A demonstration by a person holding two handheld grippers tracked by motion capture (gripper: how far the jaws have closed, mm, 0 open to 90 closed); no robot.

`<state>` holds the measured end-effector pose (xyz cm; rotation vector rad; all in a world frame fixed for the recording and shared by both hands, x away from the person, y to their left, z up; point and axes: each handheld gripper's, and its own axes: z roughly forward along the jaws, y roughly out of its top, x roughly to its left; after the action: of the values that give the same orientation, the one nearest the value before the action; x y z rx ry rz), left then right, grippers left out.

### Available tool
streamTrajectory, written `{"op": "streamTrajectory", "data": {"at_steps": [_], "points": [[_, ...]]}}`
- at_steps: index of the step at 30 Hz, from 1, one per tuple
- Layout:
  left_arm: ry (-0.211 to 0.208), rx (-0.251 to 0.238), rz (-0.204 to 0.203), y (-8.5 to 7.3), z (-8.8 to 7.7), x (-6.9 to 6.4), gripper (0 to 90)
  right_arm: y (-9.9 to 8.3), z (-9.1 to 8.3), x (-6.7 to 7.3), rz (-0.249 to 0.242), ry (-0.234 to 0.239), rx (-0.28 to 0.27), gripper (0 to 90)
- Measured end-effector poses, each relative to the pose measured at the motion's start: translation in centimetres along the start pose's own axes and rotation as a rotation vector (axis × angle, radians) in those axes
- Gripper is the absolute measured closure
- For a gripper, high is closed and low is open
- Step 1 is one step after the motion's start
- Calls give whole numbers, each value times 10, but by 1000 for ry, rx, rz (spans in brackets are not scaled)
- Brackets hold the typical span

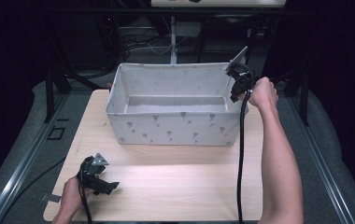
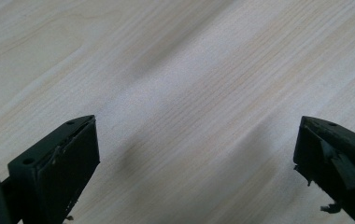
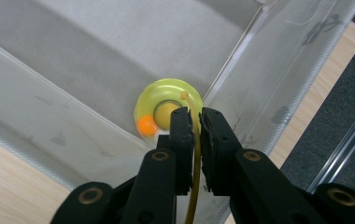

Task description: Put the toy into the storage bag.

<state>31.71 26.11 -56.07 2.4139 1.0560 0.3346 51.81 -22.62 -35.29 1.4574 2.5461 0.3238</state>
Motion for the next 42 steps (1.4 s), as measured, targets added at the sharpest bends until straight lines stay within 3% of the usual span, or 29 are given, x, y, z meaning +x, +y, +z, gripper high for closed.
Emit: {"op": "streamTrajectory", "data": {"at_steps": [1,2,3,4,5,6,9,10,15,19,31,32,34,42], "points": [[1,0,1,0,0,0,5,0,-3,0,4,6,-5,766],[4,0,0,0,0,-1,5,1,-10,-1,9,20,-11,683],[4,0,0,0,0,-1,5,1,-10,-1,9,20,-11,683],[1,0,0,0,0,0,5,1,-17,-1,20,39,-22,609],[1,0,0,0,0,0,5,1,-17,-1,20,39,-22,609],[5,-1,0,0,0,-1,5,1,-23,0,27,54,-42,518],[5,0,0,0,0,-1,5,1,-31,1,31,71,-58,467],[4,-1,-2,0,0,-1,5,1,-38,2,29,85,-77,383],[5,0,0,0,0,-1,5,1,-49,7,32,97,-82,259],[1,1,0,0,0,0,5,-1,-60,15,7,111,-92,156],[5,5,2,0,1,-1,5,-17,-85,47,-89,113,-146,48],[3,6,2,0,1,-1,5,-22,-89,56,-111,116,-157,35],[5,6,2,0,1,-1,5,-23,-90,59,-121,117,-164,29],[10,2,3,0,1,-1,5,-44,-97,92,-214,116,-184,12]]}}
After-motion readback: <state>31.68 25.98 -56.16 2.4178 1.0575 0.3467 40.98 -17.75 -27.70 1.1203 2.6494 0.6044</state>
